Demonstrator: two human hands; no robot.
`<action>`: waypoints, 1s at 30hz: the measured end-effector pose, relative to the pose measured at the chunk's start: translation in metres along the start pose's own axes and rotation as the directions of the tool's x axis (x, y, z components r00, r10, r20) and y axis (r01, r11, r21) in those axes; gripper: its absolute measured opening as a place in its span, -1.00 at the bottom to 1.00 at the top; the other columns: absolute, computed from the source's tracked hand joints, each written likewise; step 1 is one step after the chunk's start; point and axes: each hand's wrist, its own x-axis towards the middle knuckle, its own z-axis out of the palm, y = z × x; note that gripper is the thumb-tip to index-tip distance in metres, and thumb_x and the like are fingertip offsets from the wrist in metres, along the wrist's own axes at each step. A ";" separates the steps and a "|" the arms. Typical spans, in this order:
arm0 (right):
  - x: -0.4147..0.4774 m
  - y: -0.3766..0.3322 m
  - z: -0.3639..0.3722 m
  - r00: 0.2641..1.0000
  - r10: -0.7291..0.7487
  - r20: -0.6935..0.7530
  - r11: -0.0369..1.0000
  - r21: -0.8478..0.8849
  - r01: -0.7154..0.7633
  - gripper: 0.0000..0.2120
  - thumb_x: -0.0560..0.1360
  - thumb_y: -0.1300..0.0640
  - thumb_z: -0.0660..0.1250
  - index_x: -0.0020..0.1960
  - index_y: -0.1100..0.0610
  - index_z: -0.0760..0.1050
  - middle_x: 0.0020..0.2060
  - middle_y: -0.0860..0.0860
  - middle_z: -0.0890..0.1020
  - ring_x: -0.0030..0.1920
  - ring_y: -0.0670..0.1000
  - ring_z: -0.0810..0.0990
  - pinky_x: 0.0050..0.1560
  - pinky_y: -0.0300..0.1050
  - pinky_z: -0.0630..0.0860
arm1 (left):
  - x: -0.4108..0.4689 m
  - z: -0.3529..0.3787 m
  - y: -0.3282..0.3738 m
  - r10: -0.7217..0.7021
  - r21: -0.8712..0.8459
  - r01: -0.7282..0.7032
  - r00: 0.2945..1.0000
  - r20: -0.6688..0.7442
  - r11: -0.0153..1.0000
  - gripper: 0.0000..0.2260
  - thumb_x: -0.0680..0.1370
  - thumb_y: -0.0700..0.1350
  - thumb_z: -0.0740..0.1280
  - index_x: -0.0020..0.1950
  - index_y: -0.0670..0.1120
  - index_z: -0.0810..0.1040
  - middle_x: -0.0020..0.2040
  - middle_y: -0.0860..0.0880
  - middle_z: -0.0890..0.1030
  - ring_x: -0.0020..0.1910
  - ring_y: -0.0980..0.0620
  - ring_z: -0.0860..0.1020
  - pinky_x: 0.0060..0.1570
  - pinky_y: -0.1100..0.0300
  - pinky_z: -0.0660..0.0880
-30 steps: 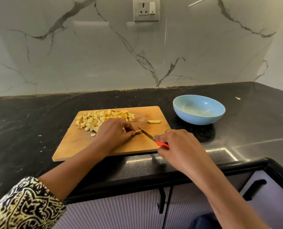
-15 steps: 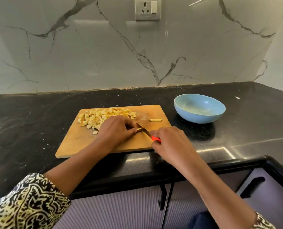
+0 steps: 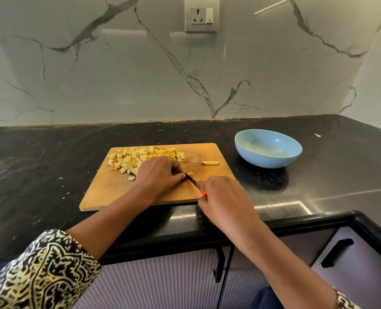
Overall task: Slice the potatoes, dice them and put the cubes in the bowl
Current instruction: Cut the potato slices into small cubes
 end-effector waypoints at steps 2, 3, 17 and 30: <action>-0.001 0.004 0.001 0.999 -0.004 -0.035 1.000 0.022 0.005 -0.65 0.58 0.09 0.20 0.34 -0.02 0.48 0.05 -0.02 0.60 0.02 0.01 0.55 -0.09 -0.17 0.41 | 0.000 -0.002 -0.002 -0.002 0.025 0.003 1.000 -0.029 1.000 -0.84 0.49 0.10 0.38 -0.02 0.07 0.65 -0.11 0.12 0.63 -0.22 0.19 0.47 -0.35 0.34 0.31; -0.002 0.007 0.001 0.998 -0.002 -0.062 0.999 0.046 0.005 -0.64 0.57 0.09 0.21 0.36 -0.04 0.46 0.04 -0.04 0.59 0.01 -0.02 0.54 -0.11 -0.20 0.38 | 0.001 -0.003 -0.004 -0.012 0.034 0.014 0.998 -0.057 0.999 -0.84 0.49 0.11 0.38 -0.02 0.08 0.64 -0.11 0.13 0.62 -0.24 0.20 0.46 -0.35 0.34 0.32; 0.006 0.047 0.001 0.976 0.069 -0.208 0.998 0.006 -0.069 -0.59 0.55 0.07 0.25 0.39 -0.13 0.41 -0.05 -0.08 0.46 -0.09 -0.03 0.54 -0.20 -0.21 0.30 | 0.006 -0.010 -0.019 0.245 -0.116 -0.259 0.962 -0.123 0.959 -0.67 0.47 0.06 0.41 0.22 0.08 0.56 0.13 0.07 0.61 0.07 0.14 0.50 0.06 0.20 0.44; 0.003 0.051 0.010 0.968 0.098 -0.229 0.995 0.026 -0.095 -0.58 0.56 0.04 0.25 0.41 -0.13 0.37 -0.01 -0.09 0.42 -0.04 -0.04 0.55 -0.18 -0.22 0.29 | 0.018 -0.015 -0.040 0.142 0.259 -0.055 0.933 -0.330 0.964 -0.85 0.54 -0.02 0.34 0.07 0.05 0.65 0.11 0.04 0.64 0.07 -0.02 0.55 0.08 -0.01 0.31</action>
